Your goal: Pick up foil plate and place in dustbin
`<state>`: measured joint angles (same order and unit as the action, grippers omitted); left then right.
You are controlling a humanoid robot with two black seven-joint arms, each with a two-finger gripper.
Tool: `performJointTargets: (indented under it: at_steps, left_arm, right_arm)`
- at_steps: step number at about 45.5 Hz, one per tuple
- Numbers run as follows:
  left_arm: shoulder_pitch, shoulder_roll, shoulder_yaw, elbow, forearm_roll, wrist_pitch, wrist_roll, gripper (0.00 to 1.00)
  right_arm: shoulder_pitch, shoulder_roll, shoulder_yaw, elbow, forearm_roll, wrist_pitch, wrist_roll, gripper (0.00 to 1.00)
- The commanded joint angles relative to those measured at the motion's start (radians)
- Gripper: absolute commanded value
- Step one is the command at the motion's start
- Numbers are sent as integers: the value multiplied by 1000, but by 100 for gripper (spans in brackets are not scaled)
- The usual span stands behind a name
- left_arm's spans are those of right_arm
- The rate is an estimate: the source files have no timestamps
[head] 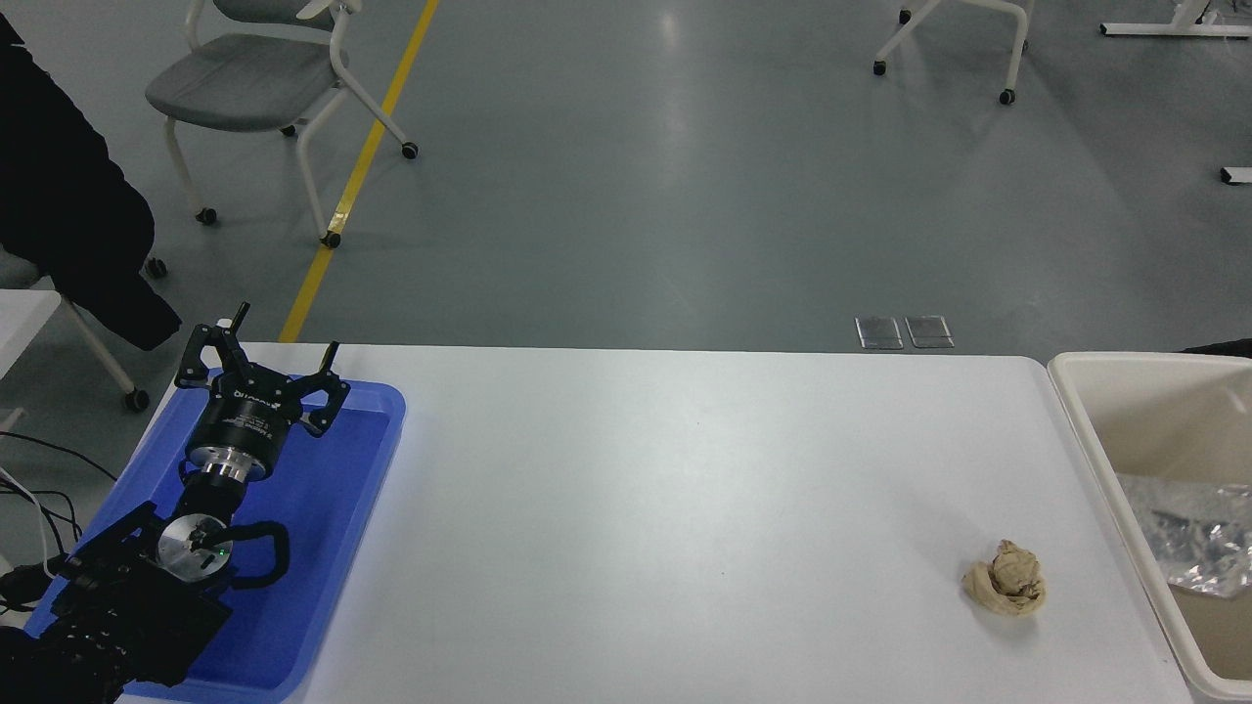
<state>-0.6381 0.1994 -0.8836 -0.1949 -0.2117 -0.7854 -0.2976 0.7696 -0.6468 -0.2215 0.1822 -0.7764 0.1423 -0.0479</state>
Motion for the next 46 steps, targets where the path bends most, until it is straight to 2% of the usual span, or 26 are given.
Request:
performJointTargets:
  at_steps: [1,15,23,30,35,42,46]
  left_arm:
    - [-2,0,0,0,0,0,2,100]
    - [-2,-2,0,0,0,0,2,100]
    - [-2,-2,0,0,0,0,2,100]
    - [-2,-2,0,0,0,0,2,100]
    - [-2,-2,0,-3,0,0,2,100]
    - [0,0,0,0,0,0,2,100]
    - [0,0,0,-3,0,0,2,100]
  right_arm:
    - [114,21,-5,69,6,32,-3,100]
    - [503,-129,-271,649,-4,108,-66,100]
    - [726,-103,-473,844,8,249,-63,100]
    - [913,-31,-617,959,25,330,-63,100]
    - [1034,42,-705,1013,135,387,-61,100]
    - [1163,171,-772,1066,379,424,-61,100]
    - [1212,255,-802,1102,451,430,-61,100]
